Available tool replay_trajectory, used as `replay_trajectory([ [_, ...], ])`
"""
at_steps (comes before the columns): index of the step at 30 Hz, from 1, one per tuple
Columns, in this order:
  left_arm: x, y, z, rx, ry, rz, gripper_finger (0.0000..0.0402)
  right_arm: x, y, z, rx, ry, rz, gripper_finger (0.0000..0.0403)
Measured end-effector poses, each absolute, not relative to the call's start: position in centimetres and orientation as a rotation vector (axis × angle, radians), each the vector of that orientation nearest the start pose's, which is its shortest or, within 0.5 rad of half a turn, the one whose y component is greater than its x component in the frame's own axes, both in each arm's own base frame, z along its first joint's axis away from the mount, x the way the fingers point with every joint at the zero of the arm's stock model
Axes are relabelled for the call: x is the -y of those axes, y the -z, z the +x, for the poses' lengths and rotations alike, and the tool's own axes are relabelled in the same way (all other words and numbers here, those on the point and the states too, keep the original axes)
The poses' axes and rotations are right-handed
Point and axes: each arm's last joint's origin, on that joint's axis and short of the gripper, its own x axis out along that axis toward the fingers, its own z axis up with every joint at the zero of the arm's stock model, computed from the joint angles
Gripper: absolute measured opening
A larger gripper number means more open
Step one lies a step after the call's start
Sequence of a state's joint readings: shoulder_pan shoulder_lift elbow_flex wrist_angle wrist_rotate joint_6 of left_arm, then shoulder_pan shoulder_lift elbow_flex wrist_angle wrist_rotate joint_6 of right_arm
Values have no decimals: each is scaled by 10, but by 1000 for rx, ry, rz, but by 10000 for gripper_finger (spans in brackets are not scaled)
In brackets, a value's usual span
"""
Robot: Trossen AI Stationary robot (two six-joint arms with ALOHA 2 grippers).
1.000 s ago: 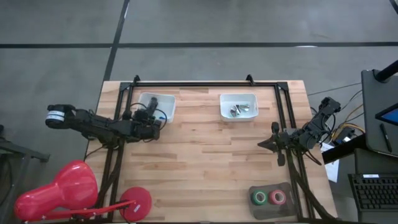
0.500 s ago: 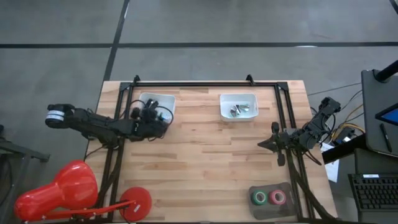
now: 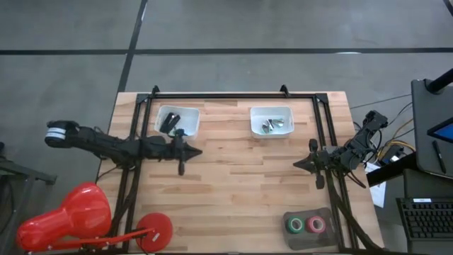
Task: Pick and place Stapler, Stapler remover, tape
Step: Return to Home Position
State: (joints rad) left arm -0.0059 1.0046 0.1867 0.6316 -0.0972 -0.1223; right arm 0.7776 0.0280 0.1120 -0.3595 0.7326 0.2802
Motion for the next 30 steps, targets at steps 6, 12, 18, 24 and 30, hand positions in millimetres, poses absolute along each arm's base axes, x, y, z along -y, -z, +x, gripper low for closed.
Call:
replay_trajectory([
  [6,1,-167,158,-104,-4,-133,9,-43,-167,71,-205,-17,90,8],
  [12,1,-162,138,-41,5,-129,11,-43,-167,71,-204,-17,91,8],
  [18,2,-161,129,-75,53,-143,24,-43,-167,71,-205,-17,90,8],
  [24,1,-163,120,-64,31,-97,24,-43,-167,71,-205,-17,90,8],
  [30,0,-171,112,-13,-16,50,26,-43,-167,71,-205,-17,90,8],
])
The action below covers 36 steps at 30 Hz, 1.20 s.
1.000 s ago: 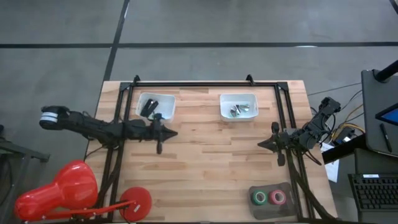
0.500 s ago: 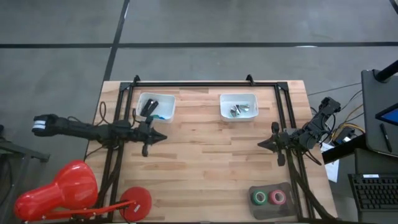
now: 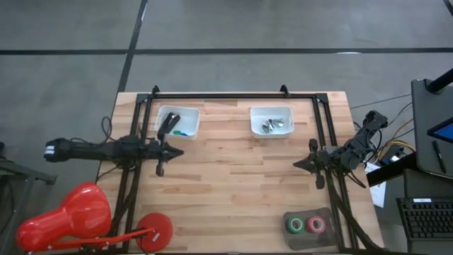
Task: Pick and place Stapler, Stapler remover, tape
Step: Return to Home Position
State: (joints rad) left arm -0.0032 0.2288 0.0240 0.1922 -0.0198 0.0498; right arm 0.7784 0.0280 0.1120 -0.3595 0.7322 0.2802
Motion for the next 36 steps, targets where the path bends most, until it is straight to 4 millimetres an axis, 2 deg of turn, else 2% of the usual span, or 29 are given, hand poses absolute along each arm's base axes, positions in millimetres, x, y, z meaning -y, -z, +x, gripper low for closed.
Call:
replay_trajectory([
  [3,-1,-174,109,13,-62,74,24,-43,-167,71,-205,-17,90,8],
  [11,-2,-175,109,22,-67,-19,25,-43,-167,71,-205,-17,90,8],
  [36,-2,-175,109,20,-69,-20,21,-43,-167,71,-205,-17,90,8],
])
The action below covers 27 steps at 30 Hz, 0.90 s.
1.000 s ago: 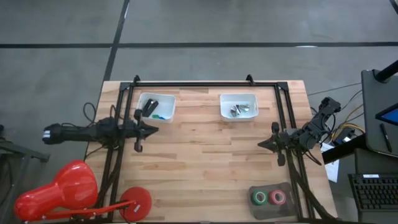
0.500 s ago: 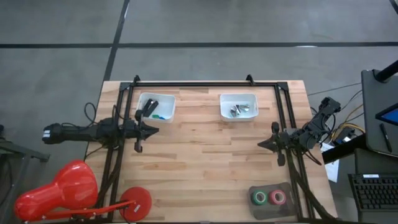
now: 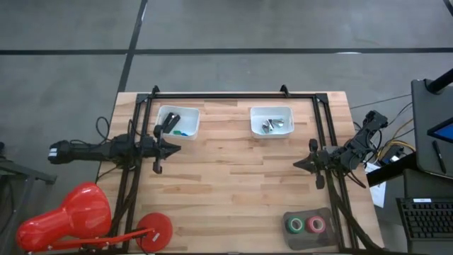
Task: Pick and place Stapler, Stapler remover, tape
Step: Return to Home Position
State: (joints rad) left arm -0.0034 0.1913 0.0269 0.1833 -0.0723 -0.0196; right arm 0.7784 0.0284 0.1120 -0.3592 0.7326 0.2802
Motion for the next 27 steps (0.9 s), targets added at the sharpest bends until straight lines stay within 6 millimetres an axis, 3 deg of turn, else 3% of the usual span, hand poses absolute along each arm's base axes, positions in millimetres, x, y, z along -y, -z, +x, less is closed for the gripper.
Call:
replay_trajectory([
  [27,-2,-175,109,20,-68,-20,29,-43,-167,71,-205,-17,90,8],
])
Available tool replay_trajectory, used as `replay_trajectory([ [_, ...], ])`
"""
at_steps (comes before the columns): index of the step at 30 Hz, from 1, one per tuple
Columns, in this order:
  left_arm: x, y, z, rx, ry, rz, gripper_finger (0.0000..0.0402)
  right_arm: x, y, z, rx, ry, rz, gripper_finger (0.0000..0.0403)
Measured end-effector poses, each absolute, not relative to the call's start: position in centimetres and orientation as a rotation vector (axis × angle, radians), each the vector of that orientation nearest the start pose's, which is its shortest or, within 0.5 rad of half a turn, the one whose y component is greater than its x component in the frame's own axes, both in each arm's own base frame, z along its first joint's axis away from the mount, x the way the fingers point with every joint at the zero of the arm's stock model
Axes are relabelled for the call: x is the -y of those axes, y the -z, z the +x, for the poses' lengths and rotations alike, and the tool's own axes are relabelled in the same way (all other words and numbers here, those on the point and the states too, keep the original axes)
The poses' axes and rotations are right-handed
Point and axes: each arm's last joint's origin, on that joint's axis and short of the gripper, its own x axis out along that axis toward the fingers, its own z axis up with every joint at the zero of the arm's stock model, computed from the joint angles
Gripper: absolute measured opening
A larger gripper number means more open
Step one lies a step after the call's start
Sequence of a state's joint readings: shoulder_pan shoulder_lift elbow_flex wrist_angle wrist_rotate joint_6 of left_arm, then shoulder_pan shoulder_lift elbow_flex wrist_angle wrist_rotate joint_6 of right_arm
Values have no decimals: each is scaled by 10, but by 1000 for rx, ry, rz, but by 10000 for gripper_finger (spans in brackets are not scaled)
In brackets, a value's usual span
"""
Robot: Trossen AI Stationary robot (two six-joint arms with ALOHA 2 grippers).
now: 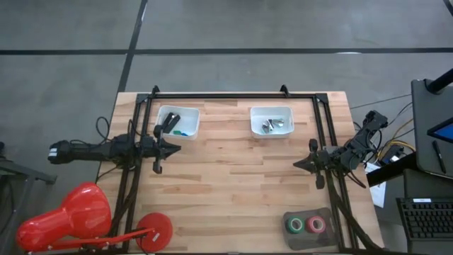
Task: Pick and place Stapler, Stapler remover, tape
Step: Return to Home Position
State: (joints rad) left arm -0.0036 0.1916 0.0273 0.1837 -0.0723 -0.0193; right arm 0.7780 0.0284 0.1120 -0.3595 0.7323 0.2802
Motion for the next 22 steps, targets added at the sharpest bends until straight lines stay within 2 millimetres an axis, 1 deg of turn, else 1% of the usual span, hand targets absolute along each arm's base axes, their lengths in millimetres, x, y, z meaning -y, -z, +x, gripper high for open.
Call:
replay_trajectory([
  [13,-2,-175,109,20,-69,-20,30,-43,-167,71,-205,-17,90,8],
  [22,-2,-175,109,20,-69,-20,23,-43,-167,71,-205,-17,90,8],
])
